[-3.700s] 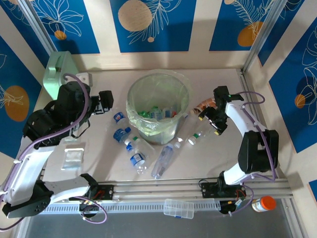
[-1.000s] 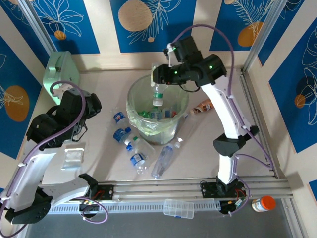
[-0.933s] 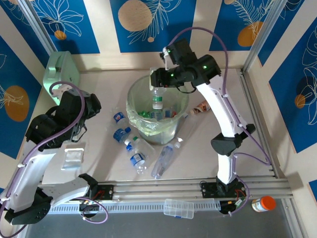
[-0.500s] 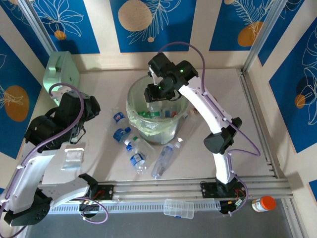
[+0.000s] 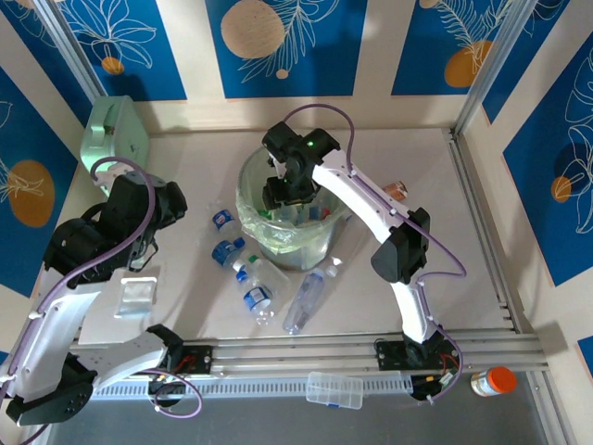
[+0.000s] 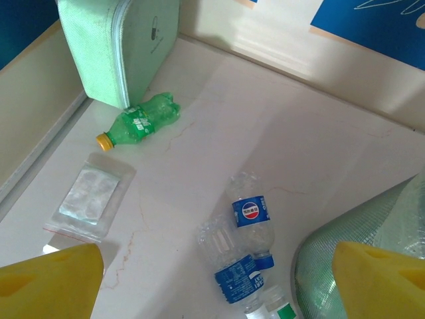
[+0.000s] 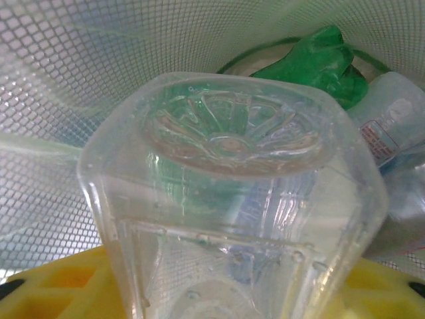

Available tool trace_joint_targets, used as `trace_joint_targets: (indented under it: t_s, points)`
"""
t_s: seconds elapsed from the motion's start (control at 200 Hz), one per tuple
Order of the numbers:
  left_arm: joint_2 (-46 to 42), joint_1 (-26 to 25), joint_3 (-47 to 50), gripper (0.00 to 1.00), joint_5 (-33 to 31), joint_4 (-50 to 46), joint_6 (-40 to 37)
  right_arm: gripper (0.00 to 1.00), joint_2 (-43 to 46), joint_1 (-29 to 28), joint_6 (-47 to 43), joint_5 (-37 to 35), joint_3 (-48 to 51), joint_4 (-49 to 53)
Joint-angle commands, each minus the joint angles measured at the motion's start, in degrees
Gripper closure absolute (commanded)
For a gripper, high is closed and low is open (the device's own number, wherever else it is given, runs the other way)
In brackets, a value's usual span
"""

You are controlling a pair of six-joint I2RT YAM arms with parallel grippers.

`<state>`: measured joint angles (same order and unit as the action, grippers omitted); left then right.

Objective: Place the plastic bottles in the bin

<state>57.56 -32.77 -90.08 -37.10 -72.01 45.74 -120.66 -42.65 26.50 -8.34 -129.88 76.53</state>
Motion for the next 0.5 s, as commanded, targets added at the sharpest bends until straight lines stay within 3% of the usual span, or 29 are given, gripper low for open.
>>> trace_joint_targets:
  t_s: [0.0, 0.215, 0.495]
  points:
    - [-0.81, 0.52, -0.35, 0.11, 0.31, 0.32, -2.04, 0.36, -0.37, -0.10, 0.26, 1.44, -0.64, -0.79]
    - [-0.44, 0.52, -0.86, 0.10, 0.45, 0.20, -2.33, 0.18, 1.44, 0.10, -0.08, 1.08, -2.24, -0.33]
    - [1.52, 0.52, -2.92, 0.10, 1.66, 0.50, -3.22, 0.15, 6.47, 1.25, 0.39, 0.70, -6.62, 0.52]
